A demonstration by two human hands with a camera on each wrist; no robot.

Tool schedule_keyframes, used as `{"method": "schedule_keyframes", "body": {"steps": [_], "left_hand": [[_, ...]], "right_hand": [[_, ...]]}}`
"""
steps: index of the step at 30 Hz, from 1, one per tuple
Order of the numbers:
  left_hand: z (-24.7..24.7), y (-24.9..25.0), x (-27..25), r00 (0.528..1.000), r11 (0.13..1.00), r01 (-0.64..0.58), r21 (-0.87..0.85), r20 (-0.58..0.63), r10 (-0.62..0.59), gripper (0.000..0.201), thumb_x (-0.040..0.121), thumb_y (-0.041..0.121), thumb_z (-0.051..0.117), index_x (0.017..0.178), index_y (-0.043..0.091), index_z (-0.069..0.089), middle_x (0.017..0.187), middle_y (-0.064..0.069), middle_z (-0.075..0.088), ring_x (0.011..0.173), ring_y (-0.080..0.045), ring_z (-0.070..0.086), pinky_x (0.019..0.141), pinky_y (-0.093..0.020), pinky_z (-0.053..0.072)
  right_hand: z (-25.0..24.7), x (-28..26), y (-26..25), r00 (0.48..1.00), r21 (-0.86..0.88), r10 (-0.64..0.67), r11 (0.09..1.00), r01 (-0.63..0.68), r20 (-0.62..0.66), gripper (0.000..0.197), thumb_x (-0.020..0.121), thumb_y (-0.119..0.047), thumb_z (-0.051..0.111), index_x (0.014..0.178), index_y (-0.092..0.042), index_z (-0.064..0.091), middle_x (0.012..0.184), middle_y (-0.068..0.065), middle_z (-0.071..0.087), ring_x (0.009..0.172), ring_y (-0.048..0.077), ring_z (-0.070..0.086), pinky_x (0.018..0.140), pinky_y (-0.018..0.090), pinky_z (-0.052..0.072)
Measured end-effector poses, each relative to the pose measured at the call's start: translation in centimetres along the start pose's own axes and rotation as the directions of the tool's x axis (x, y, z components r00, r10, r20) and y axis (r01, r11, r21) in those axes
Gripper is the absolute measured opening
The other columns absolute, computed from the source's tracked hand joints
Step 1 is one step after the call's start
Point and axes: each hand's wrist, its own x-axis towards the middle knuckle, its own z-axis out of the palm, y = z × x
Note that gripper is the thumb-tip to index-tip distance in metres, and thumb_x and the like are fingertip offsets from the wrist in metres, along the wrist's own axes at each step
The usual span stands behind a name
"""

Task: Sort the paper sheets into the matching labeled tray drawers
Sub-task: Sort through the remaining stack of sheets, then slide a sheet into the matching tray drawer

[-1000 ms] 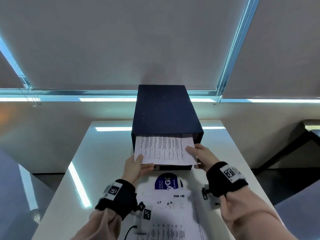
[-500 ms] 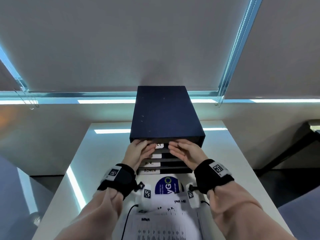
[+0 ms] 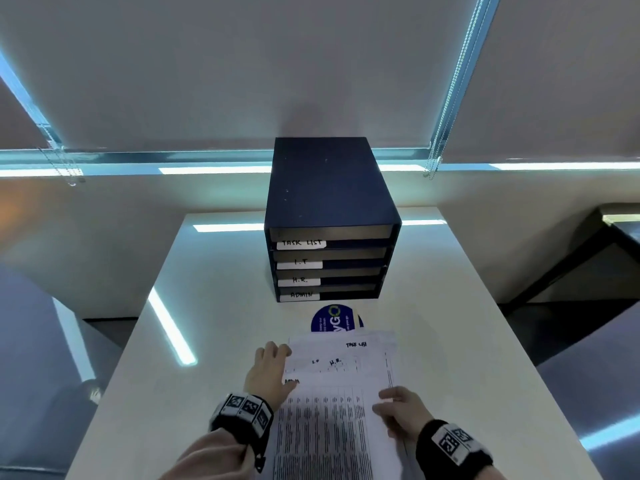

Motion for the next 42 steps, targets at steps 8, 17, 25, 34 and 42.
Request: {"method": "schedule_keyframes", "body": {"steps": [8, 17, 25, 34, 42], "left_hand": [[1.3, -0.7, -1.9, 0.986, 0.969, 0.165, -0.186, 0.006, -0.167, 0.052, 0.076, 0.028, 0.07, 0.118, 0.02, 0.041, 0.12, -0.003, 0.027, 0.113, -0.022, 0.035, 0.09, -0.025, 0.041], [-1.4, -1.0, -1.4, 0.965, 0.592, 0.226, -0.774, 0.096, -0.243, 0.035, 0.07, 0.047, 0.078, 0.09, 0.025, 0.061, 0.102, -0.006, 0.058, 0.095, -0.02, 0.056, 0.087, -0.042, 0.051], [-6.9, 1.4, -2.3, 0.942, -0.295, 0.335, -0.895, 0.324, 0.085, 0.035, 0.101, 0.019, 0.035, 0.122, -0.001, 0.055, 0.122, -0.027, 0.061, 0.1, -0.033, 0.067, 0.082, -0.042, 0.057], [-6.3, 1.5, -2.6, 0.951, -0.275, 0.293, -0.916, 0.31, -0.018, 0.033, 0.103, 0.017, 0.033, 0.122, 0.001, 0.054, 0.118, -0.022, 0.065, 0.104, -0.029, 0.066, 0.086, -0.037, 0.056], [-6.4, 1.7, -0.5, 0.921, -0.2, 0.325, -0.924, 0.358, -0.154, 0.027, 0.103, 0.014, 0.032, 0.11, 0.002, 0.056, 0.105, -0.02, 0.066, 0.095, -0.032, 0.063, 0.086, -0.043, 0.049]], "right_hand": [[2.1, -2.2, -0.9, 0.986, -0.246, -0.133, 0.964, 0.104, -0.103, 0.027, 0.078, -0.014, 0.073, 0.088, -0.015, 0.048, 0.087, 0.0, 0.049, 0.085, 0.021, 0.054, 0.073, 0.025, 0.04], [0.2, -5.3, -5.8, 0.941, 0.28, -0.336, 0.901, 0.333, -0.036, 0.022, 0.082, -0.022, 0.07, 0.086, -0.012, 0.05, 0.05, 0.001, 0.045, 0.041, 0.012, 0.034, 0.045, 0.019, 0.025], [-1.7, -5.4, -10.5, 0.952, 0.553, -0.298, 0.784, 0.283, -0.064, 0.006, 0.091, -0.003, 0.057, 0.09, -0.006, 0.052, 0.073, 0.013, 0.066, 0.053, 0.02, 0.065, 0.053, 0.029, 0.057], [-1.3, -5.4, -11.2, 0.968, 0.543, -0.246, 0.808, 0.231, -0.046, 0.004, 0.092, -0.003, 0.055, 0.093, -0.005, 0.052, 0.085, 0.018, 0.061, 0.071, 0.028, 0.059, 0.051, 0.032, 0.057], [-0.4, -5.7, -6.4, 0.97, 0.338, -0.236, 0.919, 0.203, 0.059, 0.029, 0.091, -0.008, 0.06, 0.117, -0.002, 0.048, 0.114, 0.017, 0.06, 0.097, 0.025, 0.059, 0.087, 0.033, 0.047]]}}
